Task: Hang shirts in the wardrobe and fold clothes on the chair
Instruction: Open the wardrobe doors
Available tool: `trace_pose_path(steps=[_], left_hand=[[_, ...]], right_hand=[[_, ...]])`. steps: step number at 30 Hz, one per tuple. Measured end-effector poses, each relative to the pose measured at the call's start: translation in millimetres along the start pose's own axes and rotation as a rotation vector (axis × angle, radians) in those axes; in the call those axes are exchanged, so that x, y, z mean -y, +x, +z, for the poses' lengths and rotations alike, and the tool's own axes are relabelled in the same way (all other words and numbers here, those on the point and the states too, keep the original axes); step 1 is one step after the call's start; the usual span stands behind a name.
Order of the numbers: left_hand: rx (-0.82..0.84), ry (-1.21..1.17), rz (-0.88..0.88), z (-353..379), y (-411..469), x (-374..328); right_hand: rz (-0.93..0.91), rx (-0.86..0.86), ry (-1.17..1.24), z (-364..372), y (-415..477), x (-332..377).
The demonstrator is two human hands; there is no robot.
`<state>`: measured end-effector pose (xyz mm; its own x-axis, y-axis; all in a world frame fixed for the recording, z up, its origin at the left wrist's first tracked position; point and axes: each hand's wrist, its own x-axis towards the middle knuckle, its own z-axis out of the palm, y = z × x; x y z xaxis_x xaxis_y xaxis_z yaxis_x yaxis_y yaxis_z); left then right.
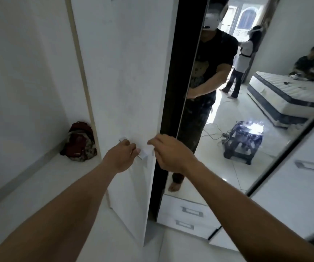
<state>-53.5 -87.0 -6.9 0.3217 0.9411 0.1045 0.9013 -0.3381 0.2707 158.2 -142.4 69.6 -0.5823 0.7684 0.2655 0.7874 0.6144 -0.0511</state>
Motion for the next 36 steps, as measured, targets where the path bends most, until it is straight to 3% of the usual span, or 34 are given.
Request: trace_pose_path(steps=[3,5,7,10,15,19,27,36], left_hand=[[-0.057,-0.057,-0.038,-10,-30,10],[-0.077,-0.064,-0.063,-15,-49,17],[-0.079,-0.072,-0.128,-21,-64,22],[-0.114,-0.295,-0.261,-39,-85,24],[-0.542,-0.645,-0.319,-109,-132,10],[-0.726,-0.968,-0.28,-177,-153,0],[-1.066,-0.482,-0.281,-266,-174,23],[-1.115,-0.357,-0.498,-294,-177,78]], right_hand=[[-0.026,-0.322,0.065,-37,0,18],[0.013,-0.432,0.177,-60,10,29],[0.073,-0.382,0.278,-81,26,42],[0.017,-0.261,0.227,-104,54,68],[-0.043,-0.212,0.226,-129,81,121],[-0.109,-0.16,0.276,-126,107,147],[-0.215,-0.178,0.37,-115,177,194],[-0.33,-0.152,0.342,-118,256,209]])
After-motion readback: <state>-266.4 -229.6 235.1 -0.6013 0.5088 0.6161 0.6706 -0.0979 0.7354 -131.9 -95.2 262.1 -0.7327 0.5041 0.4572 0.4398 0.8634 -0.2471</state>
